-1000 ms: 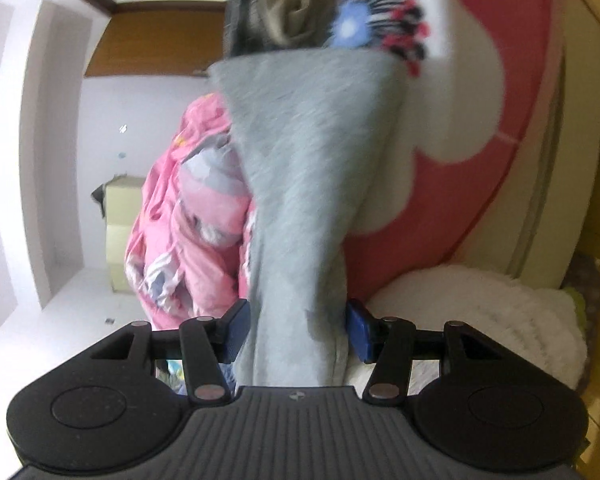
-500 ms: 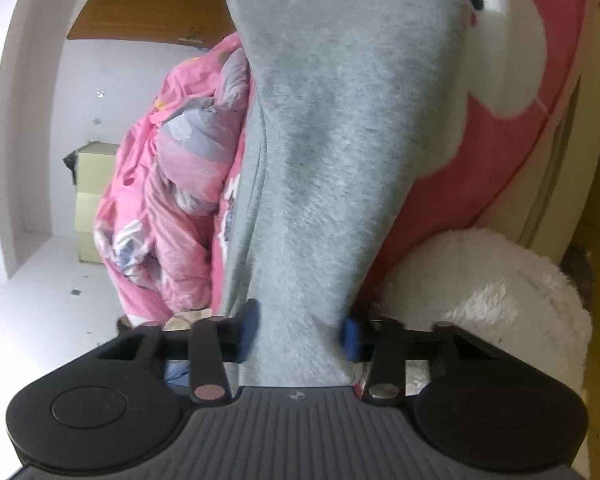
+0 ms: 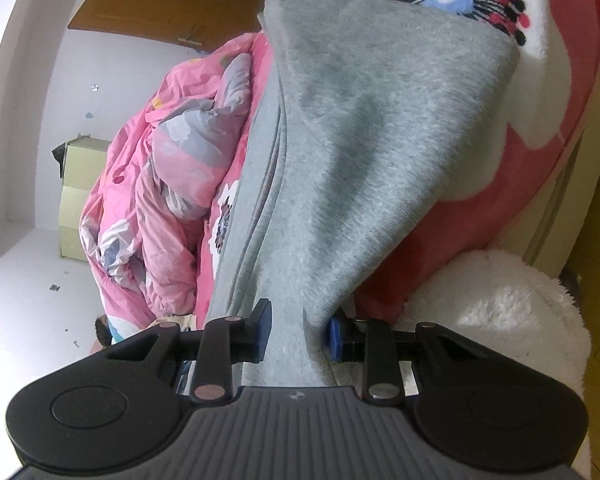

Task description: Fold clothes

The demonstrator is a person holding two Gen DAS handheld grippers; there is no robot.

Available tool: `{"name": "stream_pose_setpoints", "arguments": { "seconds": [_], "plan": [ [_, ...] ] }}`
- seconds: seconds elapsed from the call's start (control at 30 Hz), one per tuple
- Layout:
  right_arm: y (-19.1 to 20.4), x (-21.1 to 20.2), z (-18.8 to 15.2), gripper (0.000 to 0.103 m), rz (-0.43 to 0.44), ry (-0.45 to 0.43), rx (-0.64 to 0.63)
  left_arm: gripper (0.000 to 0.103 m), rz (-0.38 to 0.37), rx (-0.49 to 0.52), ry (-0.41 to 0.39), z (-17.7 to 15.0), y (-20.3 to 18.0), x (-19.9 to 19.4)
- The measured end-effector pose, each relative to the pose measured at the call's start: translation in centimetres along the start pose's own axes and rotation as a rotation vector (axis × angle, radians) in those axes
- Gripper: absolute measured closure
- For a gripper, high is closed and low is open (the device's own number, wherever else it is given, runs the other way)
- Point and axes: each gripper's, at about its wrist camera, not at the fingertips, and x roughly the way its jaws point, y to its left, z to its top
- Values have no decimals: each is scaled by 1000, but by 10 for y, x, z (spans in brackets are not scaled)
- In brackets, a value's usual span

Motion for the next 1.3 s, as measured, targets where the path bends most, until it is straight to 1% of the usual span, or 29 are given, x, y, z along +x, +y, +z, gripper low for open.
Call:
{"name": "stream_pose_setpoints", "arguments": {
  "seconds": [0.03, 0.1, 0.13, 0.17, 0.23, 0.33, 0.5, 0.67, 0.8, 1.1, 1.23, 1.3],
  "plan": [
    [0, -1, -1, 81, -7, -8, -3, 64, -8, 11, -10, 0, -1, -1],
    [1, -1, -2, 92, -17, -20, -10, 73, -19, 26, -24, 1, -2, -3],
    [1, -2, -3, 94, -20, -28, -14, 78, -23, 31, -29, 1, -2, -4],
    [2, -3, -4, 95, -22, -37, -18, 89, -25, 35, -35, 1, -2, -5],
    [5, -5, -5, 96, -24, -56, -29, 95, -41, 43, -46, 1, -2, -7],
    [13, -10, -7, 97, -26, -85, -49, 96, -62, 67, -74, 1, -7, -11],
    [32, -17, -3, 98, -15, -130, -79, 97, -106, 123, -133, 8, -27, -17],
    [60, -18, 8, 98, -12, -173, -144, 97, -162, 176, -194, 22, -53, -14],
    [84, -14, 20, 98, -12, -199, -196, 97, -193, 215, -233, 33, -71, -4],
    [141, 23, 50, 98, -50, -219, -311, 97, -221, 306, -304, 57, -110, 35],
    [169, 51, 68, 98, -79, -222, -362, 97, -225, 345, -308, 75, -131, 65],
    [182, 72, 80, 99, -93, -215, -378, 97, -210, 368, -303, 85, -142, 85]
  ]
}}
